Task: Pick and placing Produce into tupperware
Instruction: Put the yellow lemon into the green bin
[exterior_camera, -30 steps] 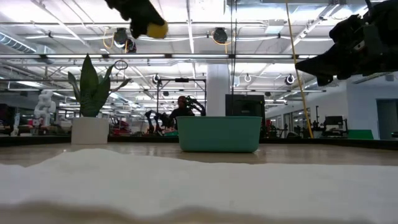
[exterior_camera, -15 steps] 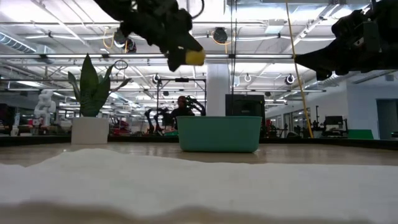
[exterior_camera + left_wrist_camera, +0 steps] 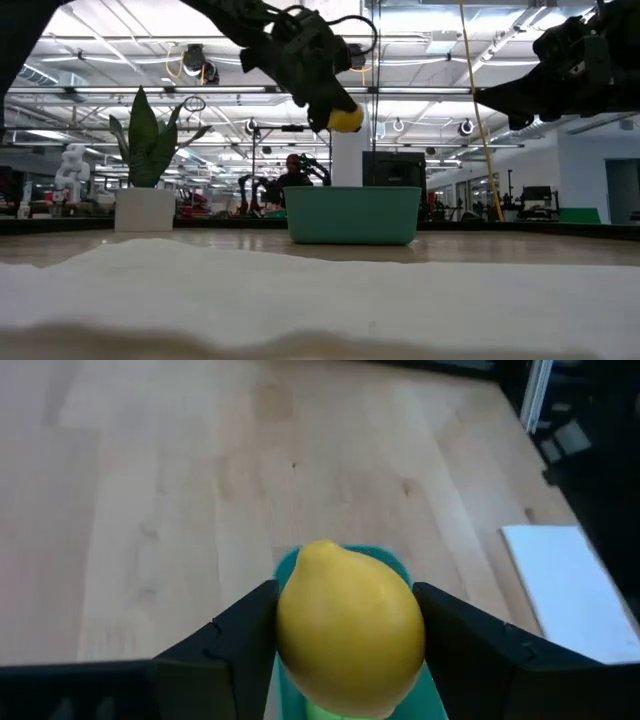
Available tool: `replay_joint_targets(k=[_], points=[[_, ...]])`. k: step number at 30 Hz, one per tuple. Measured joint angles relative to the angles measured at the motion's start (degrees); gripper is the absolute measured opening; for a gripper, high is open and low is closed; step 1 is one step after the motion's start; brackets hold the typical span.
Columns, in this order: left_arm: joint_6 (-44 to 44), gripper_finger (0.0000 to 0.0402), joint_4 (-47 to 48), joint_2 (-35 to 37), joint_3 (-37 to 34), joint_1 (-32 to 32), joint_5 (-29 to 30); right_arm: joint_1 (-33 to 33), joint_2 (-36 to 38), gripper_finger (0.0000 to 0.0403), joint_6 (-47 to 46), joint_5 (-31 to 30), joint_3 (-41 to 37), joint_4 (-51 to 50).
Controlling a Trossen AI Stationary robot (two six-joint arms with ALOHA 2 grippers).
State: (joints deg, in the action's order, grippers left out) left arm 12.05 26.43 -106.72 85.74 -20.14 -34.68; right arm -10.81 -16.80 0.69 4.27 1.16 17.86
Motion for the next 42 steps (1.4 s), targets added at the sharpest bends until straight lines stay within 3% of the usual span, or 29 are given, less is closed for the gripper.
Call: replay_joint_targets(k=[6, 11, 28, 42], points=[[2.5, 0.0214, 0.75, -3.78, 2.98, -0.05, -4.42, 0.0, 0.0, 0.0, -0.39, 0.0, 0.0, -0.11], [7.67, 0.0214, 3.53, -5.81, 2.98, -0.02, -4.32, 0.0, 0.0, 0.0, -0.39, 0.02, 0.0, -0.12], [10.8, 0.0214, 3.81, -11.9, 2.96, 1.59, -2.77, 0.0, 0.0, 0.0, -0.38, 0.04, -0.01, -0.46], [24.07, 0.0214, 4.97, -12.1, 2.96, 4.69, 4.9, 0.0, 0.0, 0.0, -0.02, 0.04, -0.01, -1.48]])
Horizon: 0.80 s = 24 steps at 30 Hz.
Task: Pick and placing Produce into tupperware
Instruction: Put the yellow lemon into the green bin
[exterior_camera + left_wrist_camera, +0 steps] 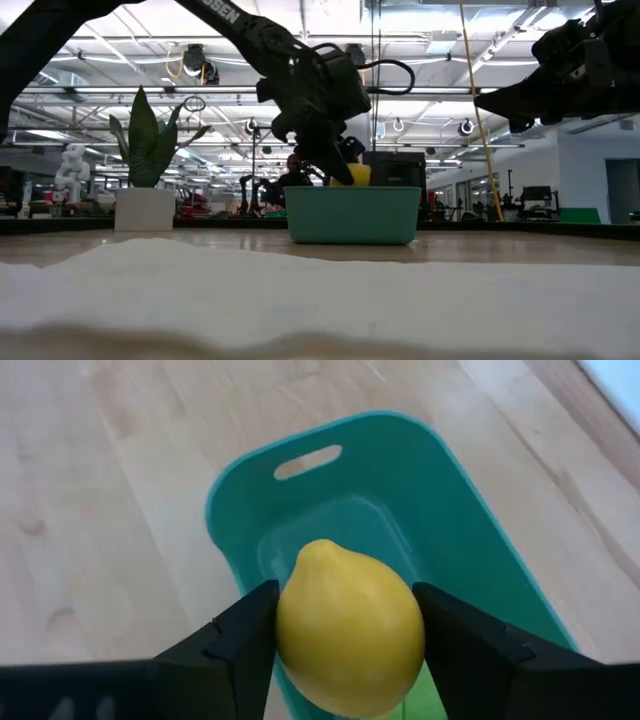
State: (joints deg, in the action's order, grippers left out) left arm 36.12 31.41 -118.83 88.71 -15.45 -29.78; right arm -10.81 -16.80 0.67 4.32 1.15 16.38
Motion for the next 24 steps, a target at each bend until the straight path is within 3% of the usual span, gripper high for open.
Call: replay_joint_targets(k=[24], points=[[6.4, 0.0214, -4.57, -4.57, -0.07, 0.94, -0.4, -0.01, -0.76, 0.0, -0.39, 0.22, 0.02, -0.5]])
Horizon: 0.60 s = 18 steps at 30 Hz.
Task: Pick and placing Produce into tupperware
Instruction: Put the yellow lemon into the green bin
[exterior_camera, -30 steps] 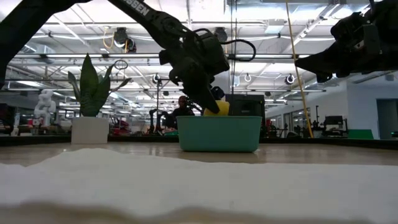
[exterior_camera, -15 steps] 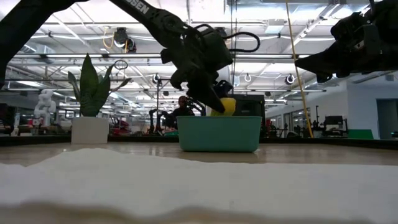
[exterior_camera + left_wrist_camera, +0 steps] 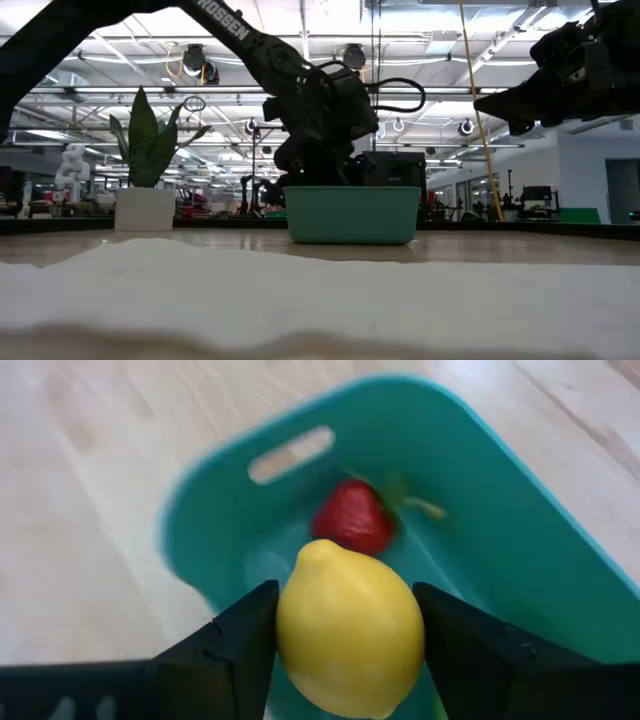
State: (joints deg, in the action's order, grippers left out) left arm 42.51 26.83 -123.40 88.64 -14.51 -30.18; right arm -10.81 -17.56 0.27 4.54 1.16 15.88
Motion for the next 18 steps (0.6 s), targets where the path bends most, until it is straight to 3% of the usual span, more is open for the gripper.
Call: replay_joint_targets(k=[11, 18], points=[[-12.26, 0.0214, -0.07, -0.17, -0.01, -0.21, -0.92, -0.02, -0.33, 0.0, -0.02, 0.0, 0.0, 0.32], [-12.53, 0.0214, 0.25, -0.3, -0.02, 0.26, -0.94, -0.02, -0.33, 0.0, -0.92, 0.0, -0.02, 0.34]])
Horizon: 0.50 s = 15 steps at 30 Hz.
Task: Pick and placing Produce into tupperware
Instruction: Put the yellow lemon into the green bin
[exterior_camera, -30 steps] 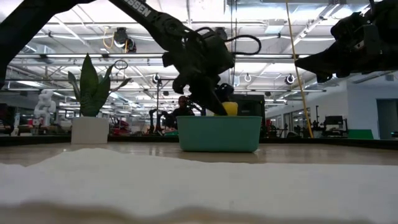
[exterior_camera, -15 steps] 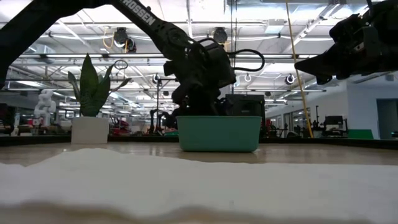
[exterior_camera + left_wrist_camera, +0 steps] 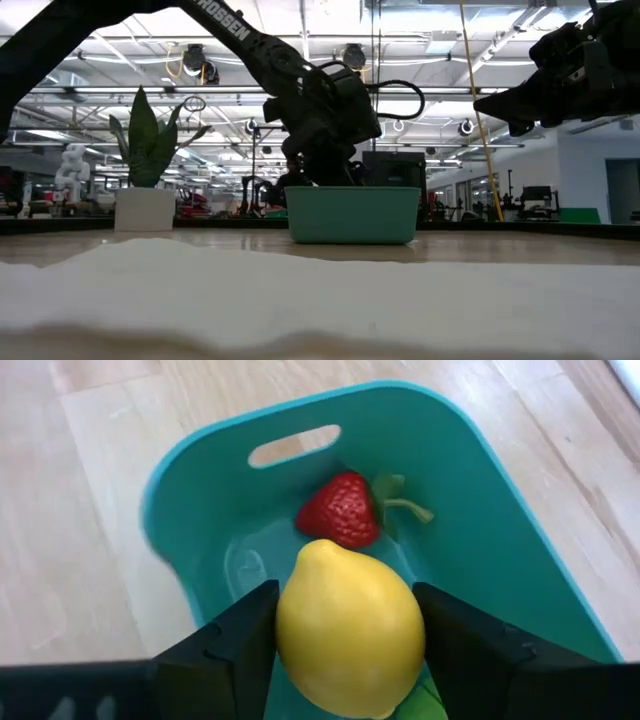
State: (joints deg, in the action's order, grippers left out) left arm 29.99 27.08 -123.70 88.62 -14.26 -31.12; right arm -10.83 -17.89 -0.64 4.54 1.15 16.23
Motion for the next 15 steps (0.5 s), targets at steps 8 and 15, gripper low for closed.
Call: replay_joint_targets(k=[8, 15], points=[[6.19, 0.0214, 1.07, 0.0, 0.0, 1.49, 3.45, 0.0, 0.0, 0.0, 0.01, 0.0, 0.0, -0.11], [8.88, 0.0214, 1.08, -0.07, 0.02, 2.16, 4.16, 0.0, 0.0, 0.0, 0.01, 0.0, 0.0, -0.2]])
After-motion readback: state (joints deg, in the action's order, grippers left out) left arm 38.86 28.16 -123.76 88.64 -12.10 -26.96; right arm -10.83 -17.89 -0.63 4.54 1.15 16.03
